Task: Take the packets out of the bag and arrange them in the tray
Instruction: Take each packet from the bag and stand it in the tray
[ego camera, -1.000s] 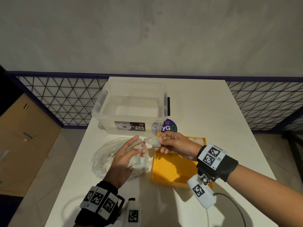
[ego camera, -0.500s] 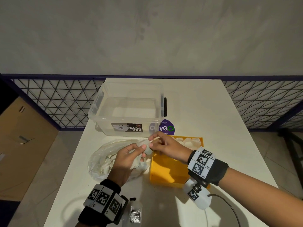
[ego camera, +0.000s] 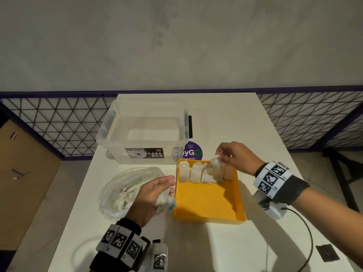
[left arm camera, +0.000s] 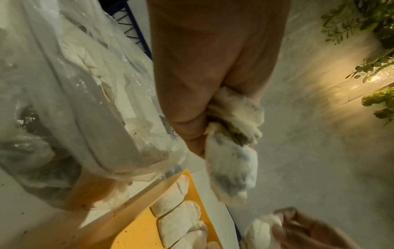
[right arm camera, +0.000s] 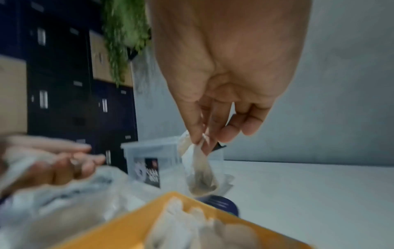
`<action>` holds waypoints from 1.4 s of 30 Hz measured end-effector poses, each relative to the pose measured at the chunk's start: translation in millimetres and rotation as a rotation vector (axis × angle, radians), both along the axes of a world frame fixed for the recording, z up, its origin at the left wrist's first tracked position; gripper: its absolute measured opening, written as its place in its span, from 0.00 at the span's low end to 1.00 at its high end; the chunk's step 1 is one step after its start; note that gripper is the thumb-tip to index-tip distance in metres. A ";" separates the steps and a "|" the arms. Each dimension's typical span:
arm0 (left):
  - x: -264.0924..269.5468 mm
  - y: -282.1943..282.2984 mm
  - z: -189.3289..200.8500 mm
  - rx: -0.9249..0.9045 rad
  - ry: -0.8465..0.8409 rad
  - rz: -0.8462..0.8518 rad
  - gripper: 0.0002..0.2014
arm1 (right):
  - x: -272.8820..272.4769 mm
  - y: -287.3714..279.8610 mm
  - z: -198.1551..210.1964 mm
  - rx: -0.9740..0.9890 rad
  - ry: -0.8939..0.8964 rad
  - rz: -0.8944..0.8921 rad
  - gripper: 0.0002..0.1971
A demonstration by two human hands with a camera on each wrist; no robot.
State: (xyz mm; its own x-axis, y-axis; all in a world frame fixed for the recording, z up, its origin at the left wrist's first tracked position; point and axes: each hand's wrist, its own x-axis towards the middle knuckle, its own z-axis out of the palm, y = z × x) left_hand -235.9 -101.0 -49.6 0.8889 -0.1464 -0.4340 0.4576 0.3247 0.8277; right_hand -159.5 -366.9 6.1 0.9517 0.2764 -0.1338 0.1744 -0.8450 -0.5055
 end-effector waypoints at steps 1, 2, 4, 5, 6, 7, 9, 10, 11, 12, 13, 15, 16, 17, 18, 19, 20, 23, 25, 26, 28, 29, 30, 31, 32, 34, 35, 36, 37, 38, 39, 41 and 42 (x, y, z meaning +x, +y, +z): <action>-0.6 1.3 -2.0 0.002 -0.003 -0.007 0.19 | 0.0 -9.3 -5.5 -0.097 -0.014 0.004 0.06; -0.9 1.9 -3.2 0.004 -0.001 -0.018 0.18 | -0.6 -16.6 -12.0 -0.174 -0.019 0.007 0.07; -0.8 2.5 -4.9 0.003 0.011 -0.034 0.16 | -3.7 -25.8 -25.1 -0.284 0.003 0.001 0.08; -0.9 2.4 -5.2 0.010 0.012 -0.036 0.16 | -5.5 -28.0 -30.9 -0.328 0.016 -0.001 0.09; -1.2 2.1 -4.8 0.022 0.011 -0.036 0.17 | -7.4 -29.2 -36.1 -0.370 0.028 -0.002 0.10; -1.7 2.5 -5.0 0.035 0.006 -0.040 0.18 | -9.3 -29.4 -40.3 -0.409 0.039 0.000 0.11; -2.9 3.5 -4.2 0.052 0.003 -0.050 0.19 | -12.8 -28.6 -48.0 -0.444 0.054 -0.001 0.13; -3.4 4.0 -3.7 0.057 0.002 -0.050 0.18 | -13.9 -28.2 -51.7 -0.444 0.058 -0.015 0.13; -3.6 4.3 -3.5 0.056 0.003 -0.049 0.17 | -14.2 -27.5 -55.3 -0.444 0.057 -0.031 0.13; -3.6 4.7 -3.7 0.056 0.009 -0.045 0.15 | -13.9 -26.8 -58.7 -0.452 0.048 -0.048 0.13; -3.8 4.6 -3.4 0.056 0.016 -0.045 0.14 | -13.3 -26.1 -61.8 -0.467 0.031 -0.065 0.13; -4.1 5.6 -4.5 0.066 0.026 -0.044 0.12 | -12.3 -24.9 -68.2 -0.513 -0.010 -0.083 0.13; -4.1 6.3 -5.0 0.066 0.031 -0.048 0.12 | -11.5 -24.0 -70.3 -0.546 -0.031 -0.072 0.13; -4.0 7.1 -5.9 0.062 0.038 -0.053 0.12 | -11.6 -22.8 -71.9 -0.577 -0.058 -0.057 0.13; -4.0 7.5 -5.9 0.059 0.041 -0.056 0.11 | -12.0 -21.5 -72.9 -0.600 -0.096 -0.041 0.13; -4.3 7.7 -6.1 0.062 0.038 -0.056 0.10 | -12.7 -20.0 -72.8 -0.627 -0.138 -0.030 0.11; -4.6 7.4 -5.5 0.072 0.035 -0.051 0.09 | -12.9 -18.9 -72.1 -0.663 -0.178 -0.026 0.08; -5.2 5.4 -3.4 0.067 0.038 -0.029 0.07 | -11.7 -20.6 -73.7 -0.717 -0.235 -0.025 0.10; -5.8 4.7 -1.0 0.065 0.034 -0.027 0.08 | -11.3 -19.8 -74.0 -0.728 -0.262 -0.012 0.13; -5.8 4.5 -0.4 0.061 0.035 -0.027 0.08 | -11.5 -18.8 -72.8 -0.722 -0.287 0.008 0.15; -5.0 4.4 -2.2 -0.003 0.038 -0.001 0.08 | -14.1 -14.8 -68.5 -0.677 -0.308 0.037 0.18; -3.7 3.4 -1.8 -0.028 0.052 0.022 0.10 | -16.4 -11.6 -64.2 -0.637 -0.309 0.047 0.19; -2.5 3.5 -1.4 -0.046 0.071 0.044 0.12 | -18.3 -6.4 -59.0 -0.582 -0.312 0.071 0.20; -1.2 3.9 -2.7 -0.075 0.088 0.064 0.14 | -20.4 -0.4 -53.8 -0.514 -0.311 0.102 0.19; -0.1 4.3 -3.7 -0.101 0.105 0.092 0.15 | -22.5 6.8 -48.1 -0.424 -0.308 0.143 0.17; 1.7 2.1 1.9 -0.156 0.138 0.122 0.16 | -27.3 26.1 -34.2 -0.206 -0.256 0.248 0.13; 1.3 2.4 4.1 -0.171 0.153 0.141 0.17 | -30.6 37.5 -26.9 -0.120 -0.212 0.314 0.15; 1.7 1.4 5.0 -0.193 0.151 0.148 0.17 | -34.1 49.6 -19.2 -0.059 -0.185 0.389 0.17; 0.7 2.8 6.5 -0.207 0.170 0.175 0.16 | -37.2 61.6 -13.2 -0.017 -0.169 0.466 0.19; -0.6 3.7 9.1 -0.229 0.172 0.200 0.15 | -39.6 72.8 -9.2 0.012 -0.166 0.534 0.19; -1.5 6.0 8.4 -0.239 0.165 0.232 0.14 | -41.6 83.4 -6.7 0.032 -0.173 0.581 0.19; -2.9 10.6 6.9 -0.237 0.128 0.229 0.17 | -43.6 101.9 -5.1 0.060 -0.203 0.610 0.19; -3.2 13.0 4.9 -0.230 0.123 0.206 0.15 | -43.7 109.9 -5.9 0.056 -0.227 0.615 0.19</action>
